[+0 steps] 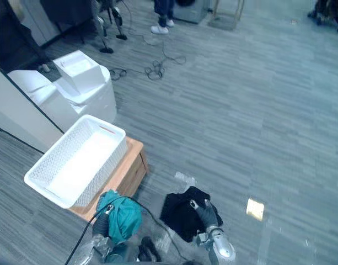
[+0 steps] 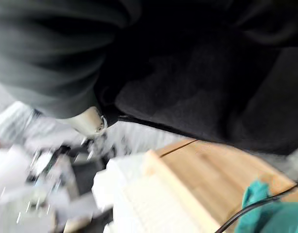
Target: Tidy the bed and pick cloth on bed and put in laundry
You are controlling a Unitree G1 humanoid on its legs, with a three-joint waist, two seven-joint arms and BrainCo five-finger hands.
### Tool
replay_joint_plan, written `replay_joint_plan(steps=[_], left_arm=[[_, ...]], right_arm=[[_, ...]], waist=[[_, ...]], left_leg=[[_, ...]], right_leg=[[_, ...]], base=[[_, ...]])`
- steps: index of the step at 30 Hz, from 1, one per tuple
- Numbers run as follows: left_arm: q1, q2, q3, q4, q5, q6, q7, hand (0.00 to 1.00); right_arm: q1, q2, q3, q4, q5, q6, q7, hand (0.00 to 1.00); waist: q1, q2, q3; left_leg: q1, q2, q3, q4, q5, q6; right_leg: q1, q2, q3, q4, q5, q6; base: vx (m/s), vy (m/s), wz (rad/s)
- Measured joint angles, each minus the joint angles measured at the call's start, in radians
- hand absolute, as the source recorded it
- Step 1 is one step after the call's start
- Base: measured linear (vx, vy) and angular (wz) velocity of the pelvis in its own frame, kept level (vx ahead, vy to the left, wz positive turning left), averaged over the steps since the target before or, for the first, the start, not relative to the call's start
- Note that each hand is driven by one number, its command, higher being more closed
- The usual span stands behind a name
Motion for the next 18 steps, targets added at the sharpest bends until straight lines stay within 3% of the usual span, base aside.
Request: replay_joint_plan(steps=[3,5,6,7,8,9,10,11,12,13,14,16,18], left_arm=[[-0.011,0.017,-0.045,0.005,0.003,0.000,0.017,1.00],[-0.026,0.015,-0.058,0.015,-0.004,0.000,0.029,1.00],[-0.034,0.021,-0.061,0.016,-0.008,-0.003,0.035,1.00],[-0.038,0.046,-0.065,0.015,-0.010,-0.006,0.037,1.00],[-0.070,0.060,-0.095,0.062,-0.009,0.006,0.038,1.00],[-0.069,0.057,-0.112,0.064,-0.007,0.015,0.038,1.00],[-0.067,0.034,-0.127,0.062,0.001,0.011,0.026,1.00],[-0.044,0.001,-0.128,0.058,0.003,-0.008,0.009,1.00],[-0.030,-0.004,-0.123,0.050,0.005,-0.020,0.000,1.00],[-0.026,0.025,-0.101,0.048,0.009,-0.032,-0.005,1.00],[-0.027,0.031,-0.081,0.068,0.008,-0.031,-0.001,1.00],[0.000,0.014,-0.073,0.045,0.008,-0.035,0.000,1.00],[0.003,0.006,-0.074,0.042,0.008,-0.039,0.001,1.00]], right_arm=[[0.015,-0.002,0.007,-0.003,0.001,0.012,-0.017,1.00],[0.017,-0.003,0.010,-0.003,0.001,0.012,-0.019,1.00],[0.018,-0.002,0.018,0.000,0.004,0.012,-0.023,1.00],[0.022,0.002,0.027,0.000,0.011,0.010,-0.025,1.00],[0.012,0.019,0.013,0.037,0.029,0.010,-0.031,1.00],[0.018,0.022,-0.004,0.055,0.043,0.012,-0.040,1.00],[0.040,0.017,-0.018,0.036,0.057,0.004,-0.050,1.00],[0.064,-0.002,-0.013,-0.005,0.076,-0.018,-0.052,1.00],[0.074,-0.011,-0.012,-0.010,0.081,-0.033,-0.049,1.00],[0.068,0.036,0.011,0.008,0.088,-0.034,-0.049,1.00],[0.068,0.040,0.027,0.013,0.088,-0.034,-0.045,1.00],[0.065,0.039,0.060,-0.031,0.088,-0.034,-0.032,1.00],[0.039,0.028,0.071,-0.040,0.090,-0.034,-0.031,1.00]], waist=[[-0.016,0.006,0.005],[-0.043,0.027,0.019],[-0.050,0.019,0.024],[-0.054,-0.016,0.023],[-0.050,-0.043,0.044],[-0.045,-0.047,0.041],[-0.066,-0.030,0.038],[-0.067,0.034,0.027],[-0.069,0.061,0.020],[-0.047,-0.020,0.018],[-0.039,-0.026,0.028],[-0.017,-0.011,0.016],[-0.014,0.000,0.009]], left_leg=[[0.056,0.009,-0.141,-0.018,0.000,-0.034],[0.068,0.050,-0.250,-0.011,-0.010,-0.103],[0.064,0.062,-0.311,-0.004,-0.019,-0.147],[0.055,0.045,-0.345,-0.004,-0.033,-0.191],[0.048,0.035,-0.414,0.023,-0.051,-0.234],[0.031,0.015,-0.415,0.061,-0.052,-0.231],[-0.015,-0.006,-0.413,0.140,-0.074,-0.202],[-0.026,0.007,-0.455,0.151,-0.056,-0.174],[-0.027,0.037,-0.464,0.135,-0.124,-0.174],[-0.019,0.010,-0.478,0.151,-0.121,-0.191],[-0.032,0.017,-0.504,0.180,-0.138,-0.213],[-0.047,0.066,-0.539,0.187,-0.146,-0.238],[-0.046,0.080,-0.548,0.163,-0.139,-0.252]], right_leg=[[-0.139,0.001,0.072,0.019,-0.095,-0.044],[-0.208,0.026,0.145,-0.098,-0.139,-0.026],[-0.230,0.031,0.216,-0.237,-0.130,-0.002],[-0.216,0.024,0.283,-0.403,-0.094,0.026],[-0.164,-0.006,0.283,-0.519,-0.027,0.047],[-0.130,-0.035,0.212,-0.552,-0.025,0.064],[-0.117,-0.023,0.235,-0.501,0.030,0.083],[-0.191,0.050,0.365,-0.359,0.022,0.076],[-0.191,0.099,0.409,-0.388,-0.021,0.045],[-0.156,0.087,0.488,-0.504,-0.040,0.038],[-0.143,0.092,0.471,-0.496,-0.071,0.014],[-0.123,0.124,0.401,-0.499,-0.085,-0.009],[-0.120,0.126,0.368,-0.494,-0.106,-0.024]], base=[[0.38,-0.263,1.45],[0.23,-0.335,1.65],[0.25,-0.494,1.71],[0.21,-0.532,1.93],[0.16,-0.414,1.59],[0.18,-0.311,1.87],[0.13,-0.164,1.73],[0.10,-0.144,1.76],[0.02,-0.122,1.40],[0.04,-0.182,0.98],[0.14,-0.291,0.83],[0.17,-0.261,0.61],[0.13,-0.152,0.41]])
